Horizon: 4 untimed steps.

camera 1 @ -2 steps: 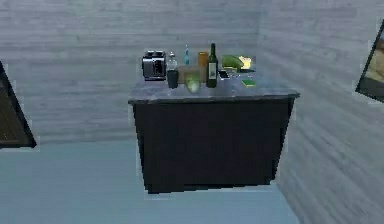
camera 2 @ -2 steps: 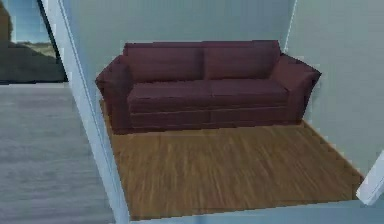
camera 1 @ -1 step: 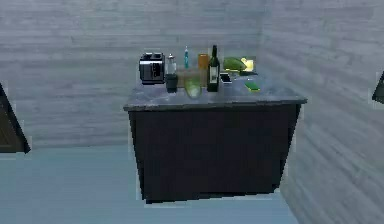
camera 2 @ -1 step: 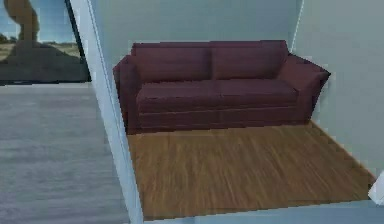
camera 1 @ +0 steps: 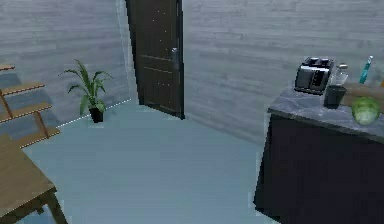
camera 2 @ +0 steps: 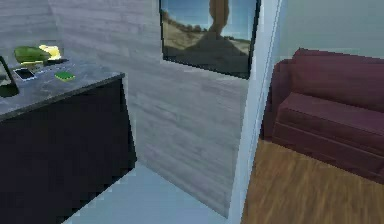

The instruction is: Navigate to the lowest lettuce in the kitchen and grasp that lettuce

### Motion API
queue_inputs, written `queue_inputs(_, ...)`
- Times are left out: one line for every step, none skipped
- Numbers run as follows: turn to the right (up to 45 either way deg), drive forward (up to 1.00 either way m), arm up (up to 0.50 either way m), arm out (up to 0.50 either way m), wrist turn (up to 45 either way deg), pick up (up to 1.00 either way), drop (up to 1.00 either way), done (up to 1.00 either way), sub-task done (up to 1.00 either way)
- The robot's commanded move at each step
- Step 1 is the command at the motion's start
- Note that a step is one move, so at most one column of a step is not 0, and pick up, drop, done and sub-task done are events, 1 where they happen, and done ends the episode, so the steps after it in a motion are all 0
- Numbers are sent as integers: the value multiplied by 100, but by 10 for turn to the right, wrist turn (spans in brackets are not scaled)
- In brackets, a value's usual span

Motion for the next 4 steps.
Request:
queue_inputs(0,25,0,0,0,0,0,0,0)
queue_inputs(450,0,0,0,0,0,0,0,0)
queue_inputs(330,0,0,0,0,0,0,0,0)
queue_inputs(0,20,0,0,0,0,0,0,0)
